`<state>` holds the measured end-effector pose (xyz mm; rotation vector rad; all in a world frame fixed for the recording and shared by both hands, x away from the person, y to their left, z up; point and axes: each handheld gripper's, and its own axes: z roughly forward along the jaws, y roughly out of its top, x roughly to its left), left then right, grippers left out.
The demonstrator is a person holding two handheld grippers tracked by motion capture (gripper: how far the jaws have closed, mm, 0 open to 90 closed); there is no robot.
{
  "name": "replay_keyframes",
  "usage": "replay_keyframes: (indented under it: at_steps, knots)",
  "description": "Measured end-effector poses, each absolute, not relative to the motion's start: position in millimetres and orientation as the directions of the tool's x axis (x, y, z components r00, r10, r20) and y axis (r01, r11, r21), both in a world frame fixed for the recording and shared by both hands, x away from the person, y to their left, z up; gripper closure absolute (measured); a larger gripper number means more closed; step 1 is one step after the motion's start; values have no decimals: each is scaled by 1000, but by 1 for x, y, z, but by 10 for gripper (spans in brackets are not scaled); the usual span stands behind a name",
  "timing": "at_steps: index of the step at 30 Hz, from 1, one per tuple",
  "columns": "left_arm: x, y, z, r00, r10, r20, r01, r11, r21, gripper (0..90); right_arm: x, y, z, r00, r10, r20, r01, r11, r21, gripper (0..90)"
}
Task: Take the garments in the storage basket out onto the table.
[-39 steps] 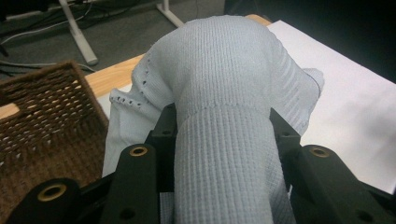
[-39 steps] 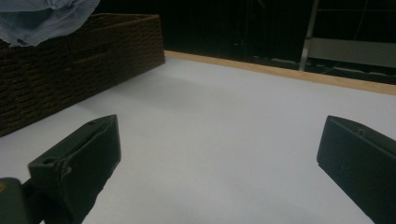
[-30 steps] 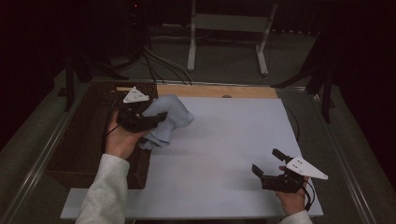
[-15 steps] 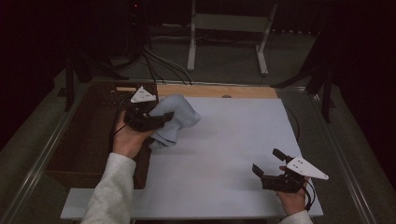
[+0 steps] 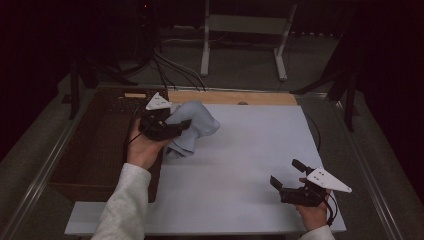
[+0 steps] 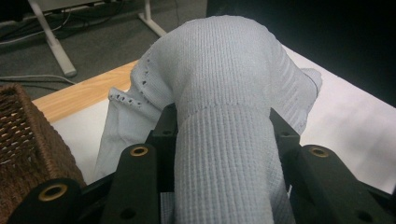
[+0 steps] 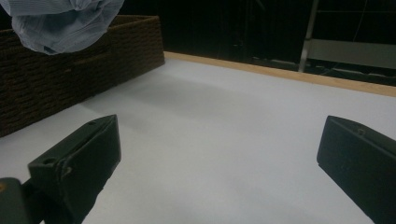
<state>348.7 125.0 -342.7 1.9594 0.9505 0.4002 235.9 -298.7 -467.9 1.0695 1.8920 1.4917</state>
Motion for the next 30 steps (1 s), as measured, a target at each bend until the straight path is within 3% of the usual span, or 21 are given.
replay_keyframes:
  at_steps: [30]
  knots:
    - [352, 99, -350, 680, 727, -95, 452, -314, 835, 589, 236, -299, -468, -566, 820, 84, 273, 90, 958, 0]
